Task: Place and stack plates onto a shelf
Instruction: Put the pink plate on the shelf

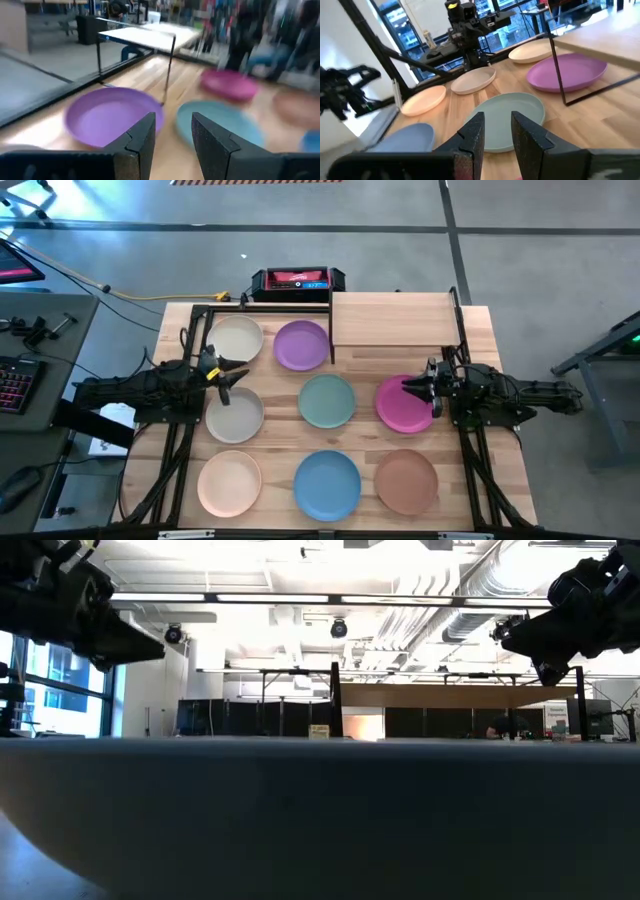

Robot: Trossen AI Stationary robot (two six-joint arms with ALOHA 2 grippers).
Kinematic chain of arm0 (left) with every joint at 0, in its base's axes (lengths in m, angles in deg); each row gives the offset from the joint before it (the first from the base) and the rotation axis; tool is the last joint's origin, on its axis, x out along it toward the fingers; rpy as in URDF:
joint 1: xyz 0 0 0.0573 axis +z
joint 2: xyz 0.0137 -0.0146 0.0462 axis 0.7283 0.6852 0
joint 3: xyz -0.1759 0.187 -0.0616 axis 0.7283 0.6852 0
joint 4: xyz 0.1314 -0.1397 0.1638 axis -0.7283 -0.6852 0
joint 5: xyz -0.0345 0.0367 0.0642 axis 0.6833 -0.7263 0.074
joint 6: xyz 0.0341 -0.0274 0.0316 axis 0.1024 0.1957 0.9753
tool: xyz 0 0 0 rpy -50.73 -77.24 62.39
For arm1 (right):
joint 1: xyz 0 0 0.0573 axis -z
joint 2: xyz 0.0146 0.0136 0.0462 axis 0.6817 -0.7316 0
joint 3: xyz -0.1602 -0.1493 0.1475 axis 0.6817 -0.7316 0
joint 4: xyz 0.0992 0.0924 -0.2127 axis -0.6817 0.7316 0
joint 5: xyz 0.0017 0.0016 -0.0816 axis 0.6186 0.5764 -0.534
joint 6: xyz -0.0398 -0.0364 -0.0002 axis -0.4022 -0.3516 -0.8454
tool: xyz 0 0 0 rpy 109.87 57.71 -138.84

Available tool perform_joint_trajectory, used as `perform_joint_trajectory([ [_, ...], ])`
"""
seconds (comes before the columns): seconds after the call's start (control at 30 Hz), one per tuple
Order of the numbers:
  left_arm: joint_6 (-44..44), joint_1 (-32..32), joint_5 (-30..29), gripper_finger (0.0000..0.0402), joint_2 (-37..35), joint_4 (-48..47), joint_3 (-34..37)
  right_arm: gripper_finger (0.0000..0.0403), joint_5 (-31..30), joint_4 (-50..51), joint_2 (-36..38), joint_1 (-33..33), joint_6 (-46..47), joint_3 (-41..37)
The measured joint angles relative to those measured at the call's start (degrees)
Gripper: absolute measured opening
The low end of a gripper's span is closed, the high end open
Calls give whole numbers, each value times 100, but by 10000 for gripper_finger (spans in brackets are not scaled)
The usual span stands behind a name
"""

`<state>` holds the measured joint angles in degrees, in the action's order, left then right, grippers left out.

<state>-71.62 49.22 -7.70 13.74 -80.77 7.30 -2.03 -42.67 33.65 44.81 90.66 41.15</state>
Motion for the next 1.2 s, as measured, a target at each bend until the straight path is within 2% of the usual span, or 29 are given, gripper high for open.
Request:
perform_joint_trajectory([
  [0.17, -2172, 0, -1, 115, -2, 814, -2, 81, -44, 0, 0, 2, 1270, 0],
  [0.23, -2567, 1, -38, 115, -2, 1021, -2, 81, -44, 0, 1, 0, 1432, 0],
  [0.57, -2913, 2, -107, 115, 0, 1022, -2, 81, -47, 0, 2, 0, 1072, 0],
  [0.7, -2961, 7, -170, 115, 0, 1123, -2, 81, -209, -43, 0, 0, 1257, 0],
  [0.83, -3429, 7, -263, 115, 0, 1835, -2, 81, -210, -680, 0, 0, 1319, 0],
  [0.97, -3501, 7, -242, 115, 0, 2725, -2, 81, -206, -1408, 0, 2, 1045, 32],
  [1.2, -3519, 7, -191, 115, 10, 3205, -2, 94, -197, -1488, -5, 2, 723, 475],
])
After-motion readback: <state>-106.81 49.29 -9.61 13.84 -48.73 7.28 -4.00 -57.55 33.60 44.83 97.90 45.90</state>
